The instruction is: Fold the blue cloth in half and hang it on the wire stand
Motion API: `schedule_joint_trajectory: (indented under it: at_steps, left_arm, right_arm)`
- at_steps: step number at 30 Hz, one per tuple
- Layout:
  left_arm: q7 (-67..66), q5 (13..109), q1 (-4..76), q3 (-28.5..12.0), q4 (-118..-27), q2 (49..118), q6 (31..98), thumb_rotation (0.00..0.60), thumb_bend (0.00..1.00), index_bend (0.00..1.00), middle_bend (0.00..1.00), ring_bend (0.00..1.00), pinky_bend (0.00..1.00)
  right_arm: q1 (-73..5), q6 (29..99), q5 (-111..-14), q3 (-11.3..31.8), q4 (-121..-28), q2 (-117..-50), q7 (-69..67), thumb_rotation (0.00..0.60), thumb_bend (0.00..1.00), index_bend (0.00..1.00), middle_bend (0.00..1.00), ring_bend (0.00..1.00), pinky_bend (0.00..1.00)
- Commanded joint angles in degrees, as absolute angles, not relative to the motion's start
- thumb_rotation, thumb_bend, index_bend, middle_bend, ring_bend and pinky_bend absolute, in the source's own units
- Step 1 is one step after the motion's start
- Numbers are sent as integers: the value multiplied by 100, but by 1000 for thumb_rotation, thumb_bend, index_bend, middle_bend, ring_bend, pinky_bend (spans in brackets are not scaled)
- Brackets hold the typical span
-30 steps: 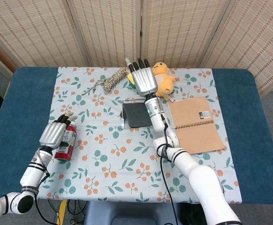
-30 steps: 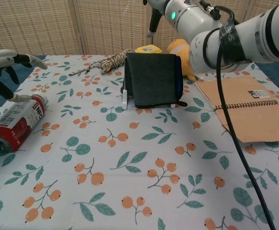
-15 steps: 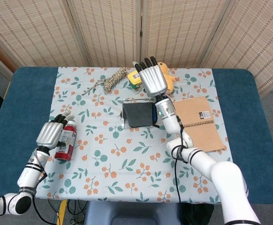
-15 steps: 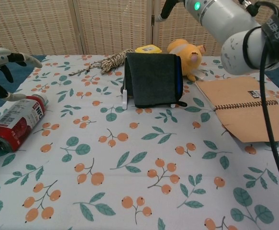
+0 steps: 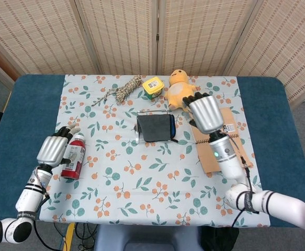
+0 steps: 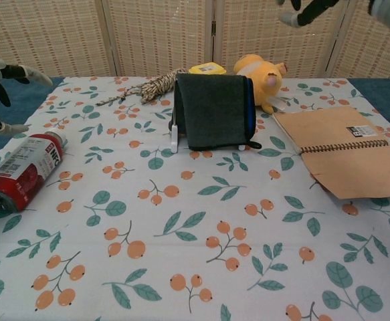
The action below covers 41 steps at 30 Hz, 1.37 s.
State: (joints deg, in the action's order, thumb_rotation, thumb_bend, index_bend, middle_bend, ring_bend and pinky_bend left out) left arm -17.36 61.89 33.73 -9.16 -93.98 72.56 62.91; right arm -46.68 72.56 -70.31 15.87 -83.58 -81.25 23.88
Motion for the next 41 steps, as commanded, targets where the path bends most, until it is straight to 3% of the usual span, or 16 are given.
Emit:
schedule_joint_trajectory:
  at_steps: [1,5,17,22,26,41]
  left_arm:
    - [-1789,6160,3312,-904,-9441,7222,6386,600,284,151,95,113,317]
    - [-1813,6096,3190,-905,-9490,7173,6564,600,285,151,95,113,317]
    - [-1647,6294,2563,-793,-9675,6901,7382,600,285,151,95,113,298]
    - [-1579,6429,2293,-719,-9785,6787,7679,600,284,151,95,113,297]
    - [-1545,6586,2092,-657,-9861,6777,7936,600,285,151,95,113,294]
    - [-1812,7285,1481,-411,-10299,6700,8726,600,284,151,95,113,270]
  right_arm:
    - [-3908,7869,-7244,1200,-9126,-7465,2363,600,340,555,653,551,727]
    - [-3390,8217,-7415,936,-9467,-7118,2172,600,367,591,692,605,791]
    - [-2058,8716,-7750,174,-9531,-6387,1282,600,370,598,694,603,789]
    - [-1642,8592,-7715,-95,-9564,-6111,897,600,378,595,625,516,640]
    - [-1372,8540,-7639,-211,-9572,-5996,748,600,389,532,541,421,528]
    - [-622,8992,-7877,-143,-9264,-6044,152,600,393,520,520,387,507]
